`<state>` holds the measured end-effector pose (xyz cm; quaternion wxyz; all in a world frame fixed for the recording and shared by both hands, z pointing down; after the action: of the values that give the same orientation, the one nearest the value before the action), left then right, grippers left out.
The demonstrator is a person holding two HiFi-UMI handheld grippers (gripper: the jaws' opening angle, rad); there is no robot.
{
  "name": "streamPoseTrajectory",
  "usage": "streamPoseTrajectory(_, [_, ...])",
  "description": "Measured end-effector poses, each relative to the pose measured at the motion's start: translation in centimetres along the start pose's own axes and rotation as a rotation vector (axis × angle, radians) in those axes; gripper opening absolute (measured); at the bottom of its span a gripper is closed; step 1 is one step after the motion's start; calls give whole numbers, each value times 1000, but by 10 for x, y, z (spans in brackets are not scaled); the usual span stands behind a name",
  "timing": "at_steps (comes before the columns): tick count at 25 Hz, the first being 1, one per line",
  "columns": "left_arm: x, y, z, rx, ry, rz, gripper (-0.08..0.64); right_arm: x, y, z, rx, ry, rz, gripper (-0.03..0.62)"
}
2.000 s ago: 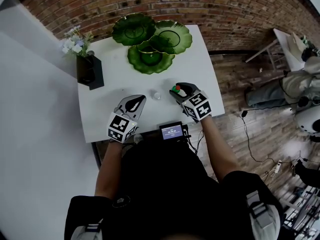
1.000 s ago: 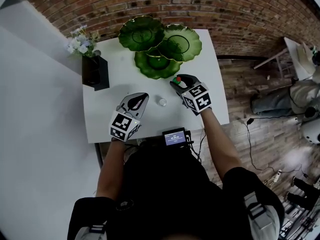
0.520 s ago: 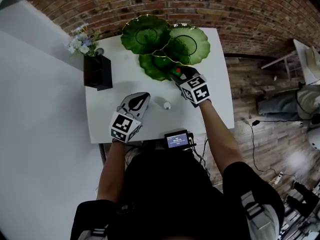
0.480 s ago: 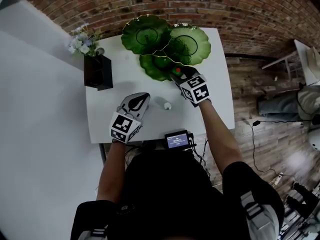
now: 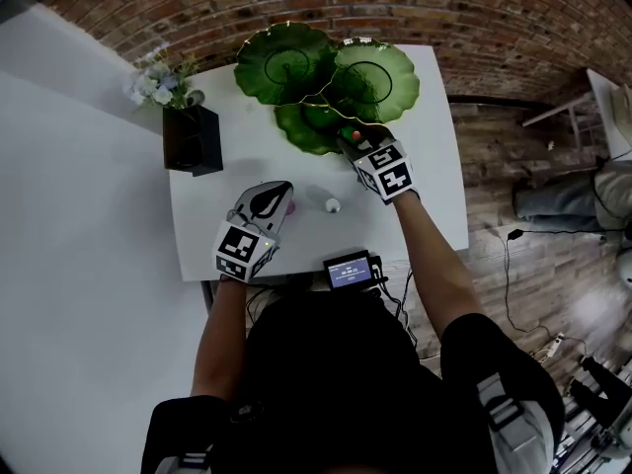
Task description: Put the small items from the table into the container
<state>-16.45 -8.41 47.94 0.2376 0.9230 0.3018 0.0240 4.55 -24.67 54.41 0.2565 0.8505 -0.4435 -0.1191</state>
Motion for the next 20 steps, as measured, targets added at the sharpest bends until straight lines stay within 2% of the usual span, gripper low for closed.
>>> streamPoseTrajectory(8, [1, 5, 3, 10, 12, -25, 9, -7, 0, -13, -85, -47, -1, 178])
streamPoseTrajectory(16, [3, 2, 2, 7, 14, -20, 9, -6, 2, -15, -124, -16, -11, 179])
streamPoseTrajectory(20, [4, -2, 0, 8, 17, -16, 9, -9, 1, -15, -125, 3, 18, 184])
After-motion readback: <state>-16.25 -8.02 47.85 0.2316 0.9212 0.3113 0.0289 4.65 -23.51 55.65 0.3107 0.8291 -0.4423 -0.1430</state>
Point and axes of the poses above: the fingertips, and each gripper's own axes: y forward along the fingers, x to its right, z out of its top, the point moved 10 cm from there along -y, backward along the fingers, and after that the axes turned 3 degrees about -y, right-handed, at the moved point
